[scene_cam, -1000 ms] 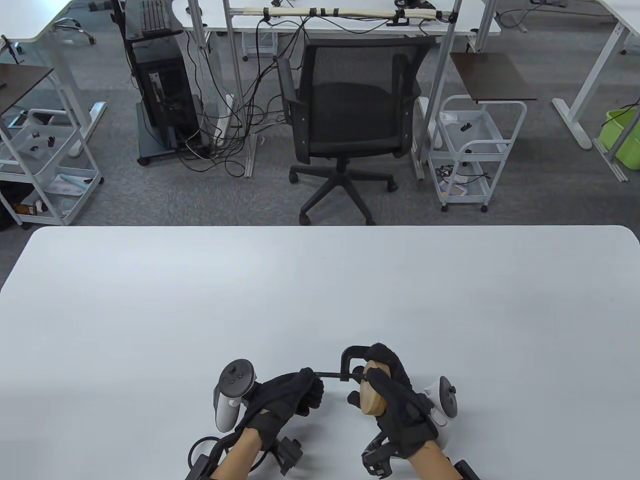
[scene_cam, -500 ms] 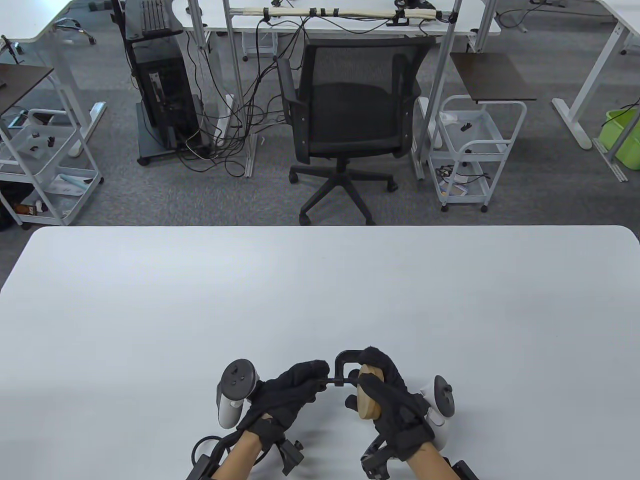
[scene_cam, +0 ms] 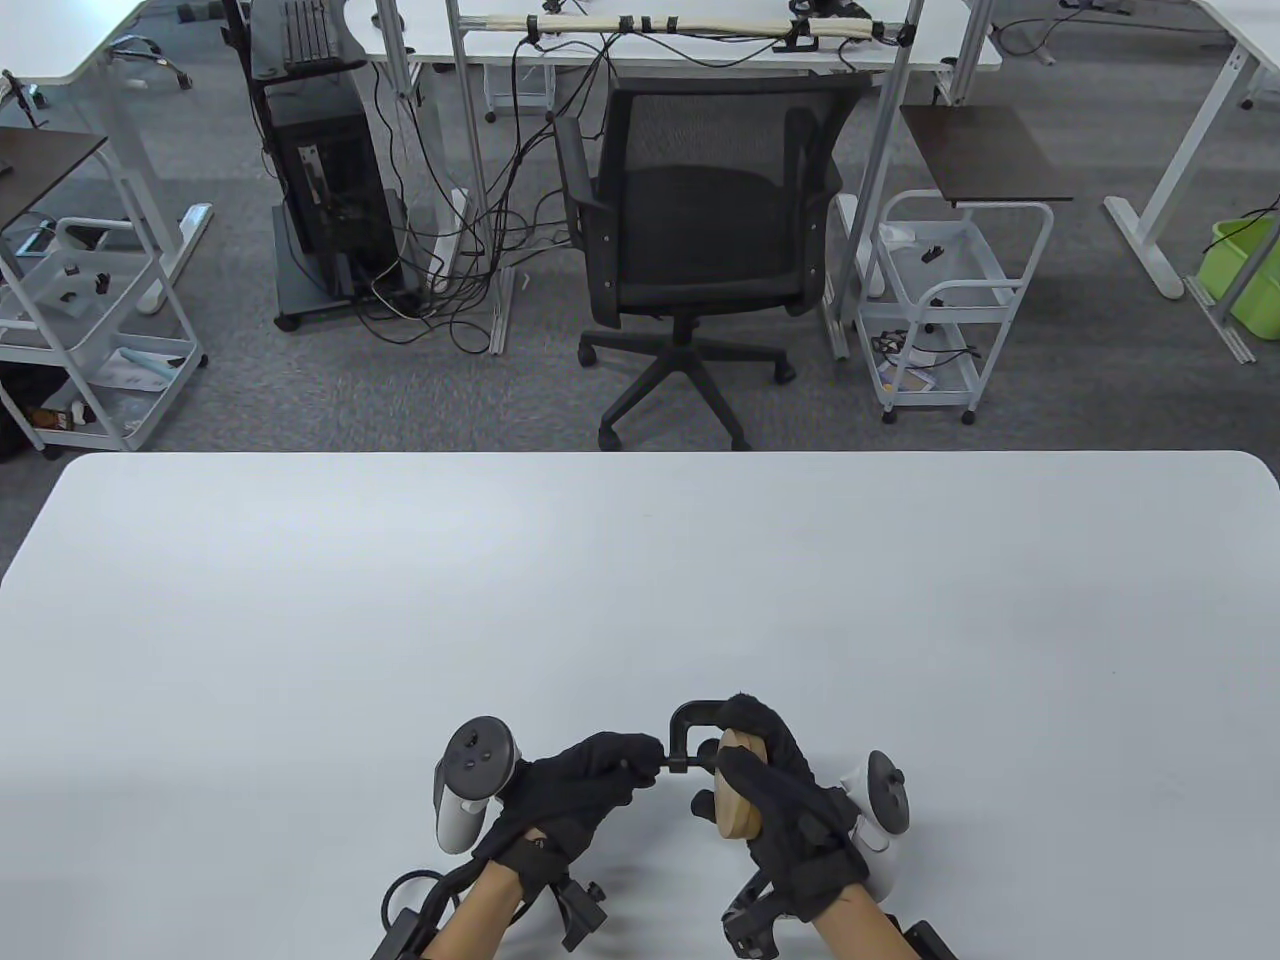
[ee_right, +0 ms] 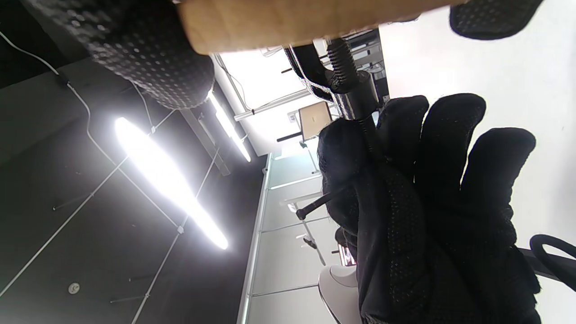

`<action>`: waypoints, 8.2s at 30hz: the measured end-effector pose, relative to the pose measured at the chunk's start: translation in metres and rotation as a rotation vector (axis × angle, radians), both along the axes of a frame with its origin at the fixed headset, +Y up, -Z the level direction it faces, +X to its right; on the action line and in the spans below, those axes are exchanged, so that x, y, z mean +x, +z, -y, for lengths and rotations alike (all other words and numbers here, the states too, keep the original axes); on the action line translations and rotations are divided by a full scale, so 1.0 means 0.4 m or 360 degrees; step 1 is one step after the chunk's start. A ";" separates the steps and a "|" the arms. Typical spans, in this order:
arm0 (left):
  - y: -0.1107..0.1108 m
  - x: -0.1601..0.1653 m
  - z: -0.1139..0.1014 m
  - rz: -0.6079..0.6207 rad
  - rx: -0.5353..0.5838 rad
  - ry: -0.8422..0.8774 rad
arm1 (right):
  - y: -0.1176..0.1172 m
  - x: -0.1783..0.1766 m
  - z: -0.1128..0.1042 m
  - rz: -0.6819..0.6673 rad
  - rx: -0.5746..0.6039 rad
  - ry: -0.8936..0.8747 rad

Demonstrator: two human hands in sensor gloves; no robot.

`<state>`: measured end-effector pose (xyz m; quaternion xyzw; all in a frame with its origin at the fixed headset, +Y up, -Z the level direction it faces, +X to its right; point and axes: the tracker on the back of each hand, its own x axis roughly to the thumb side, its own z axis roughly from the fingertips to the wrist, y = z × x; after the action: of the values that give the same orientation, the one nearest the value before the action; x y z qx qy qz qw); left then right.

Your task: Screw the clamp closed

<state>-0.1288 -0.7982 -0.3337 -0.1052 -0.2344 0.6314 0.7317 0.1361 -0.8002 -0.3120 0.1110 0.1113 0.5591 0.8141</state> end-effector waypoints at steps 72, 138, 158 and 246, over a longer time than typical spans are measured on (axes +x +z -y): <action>0.009 0.003 -0.022 0.0004 0.0093 -0.0052 | -0.008 0.016 -0.010 0.0079 0.0106 0.0046; 0.019 -0.017 -0.007 -0.0441 0.0007 -0.0291 | 0.005 0.017 -0.013 0.0242 0.0101 0.0045; 0.014 -0.005 0.018 -0.0220 -0.0177 -0.0016 | 0.011 0.004 -0.026 0.0176 0.0183 0.0087; 0.016 -0.015 -0.023 -0.0318 0.0190 -0.0047 | 0.011 -0.008 -0.019 0.0109 0.0114 0.0043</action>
<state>-0.1349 -0.7889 -0.3274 -0.0015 -0.1960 0.6128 0.7656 0.1330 -0.7926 -0.3076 0.1194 0.0649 0.5772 0.8052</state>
